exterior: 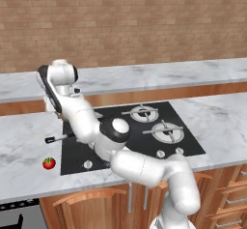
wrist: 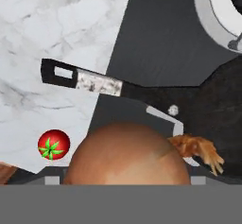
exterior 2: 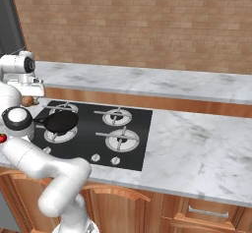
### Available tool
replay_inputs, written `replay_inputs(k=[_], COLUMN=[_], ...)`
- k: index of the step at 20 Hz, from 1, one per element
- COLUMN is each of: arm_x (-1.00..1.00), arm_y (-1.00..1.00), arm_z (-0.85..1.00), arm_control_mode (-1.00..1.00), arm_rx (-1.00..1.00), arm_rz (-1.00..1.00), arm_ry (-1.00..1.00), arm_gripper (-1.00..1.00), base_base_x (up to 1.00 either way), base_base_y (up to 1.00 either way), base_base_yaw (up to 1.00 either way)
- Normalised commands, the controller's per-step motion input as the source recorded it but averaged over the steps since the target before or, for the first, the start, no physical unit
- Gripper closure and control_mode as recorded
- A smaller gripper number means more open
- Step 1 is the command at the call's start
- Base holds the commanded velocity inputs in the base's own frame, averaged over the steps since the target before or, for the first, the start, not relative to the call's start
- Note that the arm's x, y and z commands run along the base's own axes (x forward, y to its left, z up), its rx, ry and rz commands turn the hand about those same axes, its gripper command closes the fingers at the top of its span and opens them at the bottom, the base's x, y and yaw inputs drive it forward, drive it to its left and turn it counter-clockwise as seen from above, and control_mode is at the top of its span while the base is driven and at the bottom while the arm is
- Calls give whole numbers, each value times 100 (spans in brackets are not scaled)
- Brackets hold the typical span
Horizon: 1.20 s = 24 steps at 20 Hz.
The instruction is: Place the pan on the front left burner on the stove. Then place the tomato and the onion in the pan and turn on the front left burner.
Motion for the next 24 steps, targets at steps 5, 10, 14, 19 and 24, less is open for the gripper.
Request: replay_inputs(k=[5,10,14,19,24], arm_x=[-78,-48,-32,-6,0], arm_y=[-60,-52,-46,-27,-11], arm_z=[6,17,23,16,0], arm_control_mode=[-100,-100,-100,-100,-100], arm_rx=[-4,-9,-12,-20,-29], arm_rz=[-41,-38,-34,-27,-21], arm_ry=[-12,-13,-9,-17,-23], arm_gripper=[100,100,100,100,100], base_base_x=[0,0,0,0,0], base_base_y=[0,0,0,0,0], base_base_yaw=[0,0,0,0,0])
